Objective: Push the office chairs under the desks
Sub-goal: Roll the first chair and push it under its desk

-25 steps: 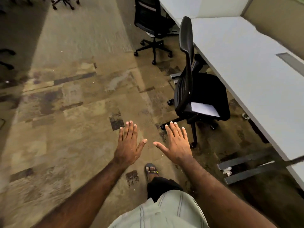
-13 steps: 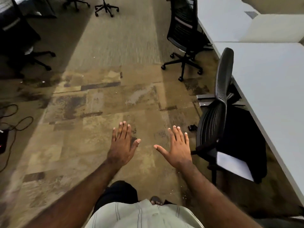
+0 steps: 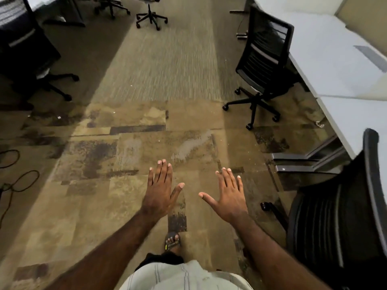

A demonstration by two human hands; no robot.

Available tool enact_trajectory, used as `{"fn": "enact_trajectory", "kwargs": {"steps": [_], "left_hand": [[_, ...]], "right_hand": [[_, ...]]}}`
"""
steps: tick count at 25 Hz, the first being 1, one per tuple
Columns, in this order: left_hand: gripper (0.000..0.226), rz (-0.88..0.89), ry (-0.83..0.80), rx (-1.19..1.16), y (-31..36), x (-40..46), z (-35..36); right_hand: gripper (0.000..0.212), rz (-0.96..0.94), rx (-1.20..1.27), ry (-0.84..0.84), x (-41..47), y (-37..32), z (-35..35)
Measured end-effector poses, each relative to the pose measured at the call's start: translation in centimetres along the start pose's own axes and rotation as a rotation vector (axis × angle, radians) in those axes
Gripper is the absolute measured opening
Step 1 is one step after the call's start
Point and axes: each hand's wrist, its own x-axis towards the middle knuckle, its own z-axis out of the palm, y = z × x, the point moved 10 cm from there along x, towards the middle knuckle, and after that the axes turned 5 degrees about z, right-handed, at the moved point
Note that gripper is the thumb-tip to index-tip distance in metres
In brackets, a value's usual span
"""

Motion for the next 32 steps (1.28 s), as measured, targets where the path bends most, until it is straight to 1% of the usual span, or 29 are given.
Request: {"fn": "enact_trajectory", "kwargs": {"steps": [6,9,13,18,23,28,32], "left_hand": [[0.096,0.015,0.024,0.038,-7.8,12.5,-5.5],[0.097,0.009,0.000,0.041,-10.8,17.5,-6.0],[0.097,0.014,0.010,0.039,-14.5,25.5,-6.2],[0.094,0.024,0.016,0.035,-20.1,37.6,-6.8],[0.094,0.017,0.003,-0.013,-24.7,49.8,-8.6],[0.096,0.011,-0.003,-0.015,-27.6,59.5,-9.8],[0.096,0.074,-0.003,-0.036,-29.5,68.4,-9.9]], "right_hand": [[0.118,-0.007,-0.015,0.046,13.6,-5.6,-2.8],[0.120,-0.015,-0.026,0.039,19.5,-7.3,-2.6],[0.120,-0.036,-0.015,0.046,28.8,-9.1,-1.7],[0.120,0.007,0.010,0.018,42.5,-10.8,-1.1],[0.122,0.040,0.034,-0.013,55.9,-11.7,-3.1],[0.120,0.067,0.024,0.000,64.9,-12.2,-5.5],[0.117,0.139,0.044,0.015,72.4,-12.1,-6.4]]}}
